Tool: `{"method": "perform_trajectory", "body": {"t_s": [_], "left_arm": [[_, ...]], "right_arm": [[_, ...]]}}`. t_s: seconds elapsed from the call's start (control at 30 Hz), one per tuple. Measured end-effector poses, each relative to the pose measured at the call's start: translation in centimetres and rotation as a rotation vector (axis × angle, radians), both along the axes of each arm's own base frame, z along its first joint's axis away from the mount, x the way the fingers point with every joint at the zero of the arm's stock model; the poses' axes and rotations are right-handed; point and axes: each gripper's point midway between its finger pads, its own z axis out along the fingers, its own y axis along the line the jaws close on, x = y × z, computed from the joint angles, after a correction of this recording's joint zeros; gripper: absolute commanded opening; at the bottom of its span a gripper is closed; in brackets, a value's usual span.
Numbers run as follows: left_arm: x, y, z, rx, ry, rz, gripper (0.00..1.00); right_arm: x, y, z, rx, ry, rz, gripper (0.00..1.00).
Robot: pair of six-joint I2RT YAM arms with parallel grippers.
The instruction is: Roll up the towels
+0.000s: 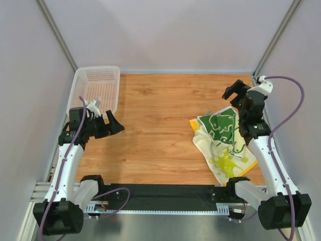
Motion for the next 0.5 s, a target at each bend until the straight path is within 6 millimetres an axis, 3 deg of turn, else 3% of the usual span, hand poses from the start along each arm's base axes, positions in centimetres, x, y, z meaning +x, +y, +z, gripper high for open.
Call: {"method": "perform_trajectory", "body": {"t_s": [0.1,0.17,0.27,0.37,0.5], "left_arm": [[-0.4,-0.3,0.8,0.016,-0.042,-0.011,1.00],[-0.7,-0.5,1.5,0.027,-0.080,-0.015,1.00],[-1.1,-0.3,2.8,0.048,-0.145,-0.004,1.00],[-1.4,0.0,3.7,0.067,-0.197,0.016,1.00],[-1.5,0.2,3.9,0.086,-0.212,0.032,0.98]], "right_arm": [[-0.7,0.2,-5.8,0.042,0.118,-0.011,1.00],[-1.5,0.2,-8.5,0.062,0.181,-0.018,1.00],[-2.0,1.0,-10.5,0.101,0.260,0.009,0.86],[-1.7,2.8,-12.3,0.126,0.364,0.077,0.84],[-2.0,5.7,-16.5,0.108,0.560,0.173,0.83]]}}
